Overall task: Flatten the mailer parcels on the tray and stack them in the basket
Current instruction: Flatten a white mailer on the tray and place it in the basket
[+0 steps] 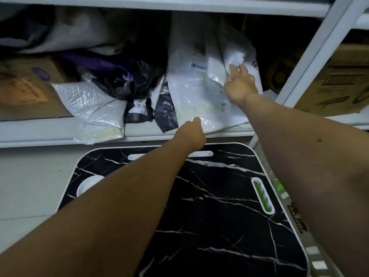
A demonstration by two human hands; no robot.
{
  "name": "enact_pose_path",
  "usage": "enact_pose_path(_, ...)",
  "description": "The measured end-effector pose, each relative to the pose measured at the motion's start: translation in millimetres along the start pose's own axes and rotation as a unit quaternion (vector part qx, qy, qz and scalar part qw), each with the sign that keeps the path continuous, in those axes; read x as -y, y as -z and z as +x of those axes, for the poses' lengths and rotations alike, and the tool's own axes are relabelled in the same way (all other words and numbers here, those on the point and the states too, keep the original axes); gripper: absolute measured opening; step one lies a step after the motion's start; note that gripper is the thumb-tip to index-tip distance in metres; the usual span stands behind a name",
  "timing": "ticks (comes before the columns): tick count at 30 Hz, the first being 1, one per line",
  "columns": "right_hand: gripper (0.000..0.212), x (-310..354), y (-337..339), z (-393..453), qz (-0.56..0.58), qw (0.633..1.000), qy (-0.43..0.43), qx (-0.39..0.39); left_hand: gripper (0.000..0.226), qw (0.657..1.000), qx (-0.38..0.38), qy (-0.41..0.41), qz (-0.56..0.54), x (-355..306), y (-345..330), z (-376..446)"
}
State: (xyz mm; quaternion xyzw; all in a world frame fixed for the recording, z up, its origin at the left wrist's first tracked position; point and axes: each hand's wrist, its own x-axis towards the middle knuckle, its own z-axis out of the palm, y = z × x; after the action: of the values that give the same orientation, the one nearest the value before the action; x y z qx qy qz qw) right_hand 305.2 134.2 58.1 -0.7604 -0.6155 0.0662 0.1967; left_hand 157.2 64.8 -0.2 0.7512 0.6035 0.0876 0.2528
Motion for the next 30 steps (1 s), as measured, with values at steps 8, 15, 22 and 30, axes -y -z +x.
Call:
enact_pose_path(8,0.048,-6.7,8.7,-37.8,-0.058,0.992,0.006,-0.111,0.049,1.0,-0.002,0.006,-0.008,-6.2,6.0,-22.2)
enact_pose_path(15,0.056,-0.5,31.7,-132.2,-0.099,0.981,0.024,-0.163,0.039,0.996,-0.021,0.019,-0.088,-39.2,33.1,-84.1)
enact_pose_path(22,0.061,34.4,24.0,-246.3,-0.101,0.983,0.037,-0.146,0.052,0.916,0.048,0.028,-0.398,-65.4,53.9,-159.1)
enact_pose_path(30,0.04,66.8,-13.1,-332.7,-0.174,0.977,0.108,-0.051,0.024,0.907,0.101,0.114,-0.391,-30.2,42.0,-200.3)
